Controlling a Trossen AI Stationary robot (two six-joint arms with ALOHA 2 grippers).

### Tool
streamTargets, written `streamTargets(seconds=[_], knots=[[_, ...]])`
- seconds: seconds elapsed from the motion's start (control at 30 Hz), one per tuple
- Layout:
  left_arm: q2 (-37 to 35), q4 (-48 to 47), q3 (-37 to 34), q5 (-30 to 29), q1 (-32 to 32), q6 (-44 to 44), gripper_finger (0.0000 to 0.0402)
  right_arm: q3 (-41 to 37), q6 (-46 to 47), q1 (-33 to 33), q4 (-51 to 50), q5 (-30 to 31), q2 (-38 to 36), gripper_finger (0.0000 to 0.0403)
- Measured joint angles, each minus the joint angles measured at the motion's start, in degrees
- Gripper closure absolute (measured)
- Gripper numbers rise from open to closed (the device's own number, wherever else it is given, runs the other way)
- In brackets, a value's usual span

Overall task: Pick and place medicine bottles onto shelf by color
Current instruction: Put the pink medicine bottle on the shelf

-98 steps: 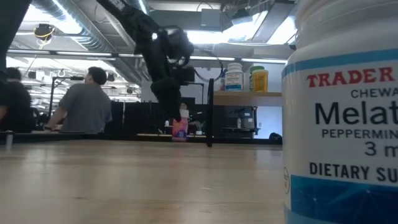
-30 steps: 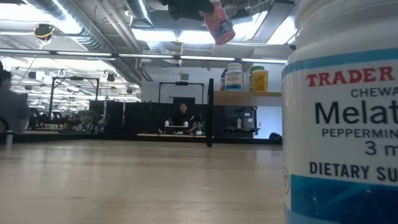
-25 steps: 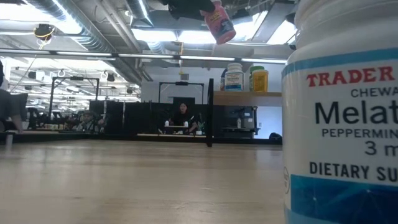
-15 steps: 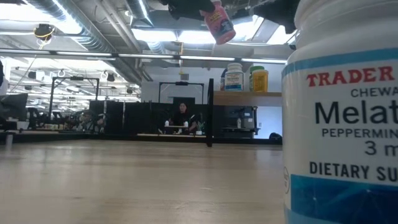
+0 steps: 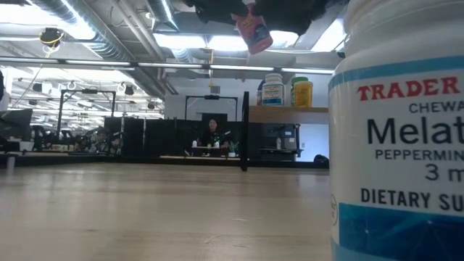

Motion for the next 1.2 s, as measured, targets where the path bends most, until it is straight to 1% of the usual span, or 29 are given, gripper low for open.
streamTargets(seconds=[0.13, 0.4, 0.5, 0.67, 0.8, 0.9, 1.07, 1.2], knots=[[0.00, -0.25, 0.00, -0.06, -0.59, 0.39, 0.0248, 2.00, 1.66, -0.36, -2.35, 0.45, 2.15, 0.0144], [0.00, -0.59, 0.00, -0.50, -1.46, 1.52, 0.0248, 2.50, 2.69, -1.55, -2.51, 0.31, 3.55, 0.0147], [0.00, -0.66, 0.00, -1.28, -1.46, 1.47, 0.0248, 2.50, 2.68, -1.67, -2.51, 0.33, 3.55, 0.0163], [0.00, -0.71, 0.00, -4.13, -1.51, 1.36, 0.0247, 2.50, 2.61, -1.83, -2.60, 0.58, 3.55, 0.0206], [0.00, -0.74, 0.00, -4.57, -1.55, 1.16, 0.0237, 2.50, 2.41, -1.81, -2.62, 0.55, 3.55, 0.0231], [0.00, -0.80, 0.00, -4.73, -1.55, 0.16, 0.0228, 2.50, 2.54, -1.84, -2.62, 0.56, 3.55, 0.0230], [0.00, -0.79, 0.00, -5.12, -1.53, -1.93, 0.0215, 2.50, 3.01, -2.17, -2.62, 0.54, 3.55, 0.0213], [0.00, -0.30, 0.00, -5.22, -1.49, -3.44, 0.0208, 2.50, 4.27, -2.56, -2.62, 0.36, 3.55, 0.0214]])
